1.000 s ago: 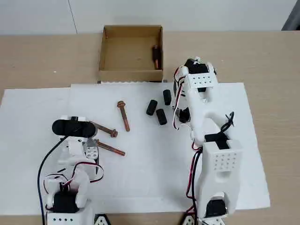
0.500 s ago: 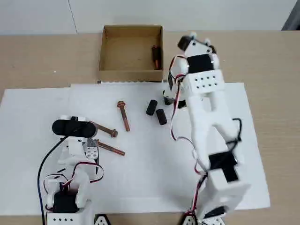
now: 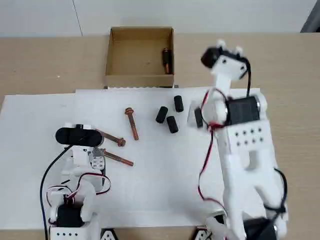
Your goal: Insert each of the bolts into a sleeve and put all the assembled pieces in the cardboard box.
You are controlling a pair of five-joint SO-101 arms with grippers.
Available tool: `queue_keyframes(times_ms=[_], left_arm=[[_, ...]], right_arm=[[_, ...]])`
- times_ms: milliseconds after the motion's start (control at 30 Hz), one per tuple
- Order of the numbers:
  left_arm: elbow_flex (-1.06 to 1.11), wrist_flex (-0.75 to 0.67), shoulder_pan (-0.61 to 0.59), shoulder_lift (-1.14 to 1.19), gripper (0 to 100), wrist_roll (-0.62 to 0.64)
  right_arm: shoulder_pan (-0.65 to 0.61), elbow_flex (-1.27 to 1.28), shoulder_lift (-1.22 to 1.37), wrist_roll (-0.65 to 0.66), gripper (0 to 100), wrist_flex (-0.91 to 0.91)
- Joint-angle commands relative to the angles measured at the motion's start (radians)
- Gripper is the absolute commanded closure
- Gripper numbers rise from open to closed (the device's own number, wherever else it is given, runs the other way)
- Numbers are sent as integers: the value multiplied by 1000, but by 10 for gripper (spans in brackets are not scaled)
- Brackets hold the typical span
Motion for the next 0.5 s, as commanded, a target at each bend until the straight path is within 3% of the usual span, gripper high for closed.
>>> queue_keyframes(times_ms=[0,233,467], left_arm=[[-18,-14,-8,-12,994,5],[-159,-28,-8,-12,994,5],[-325,163,-8,-8,994,5]], right_arm=[[-1,138,-153,5,995,-39],[-1,462,-475,18,995,-180],[-1,721,-705,69,995,-321]])
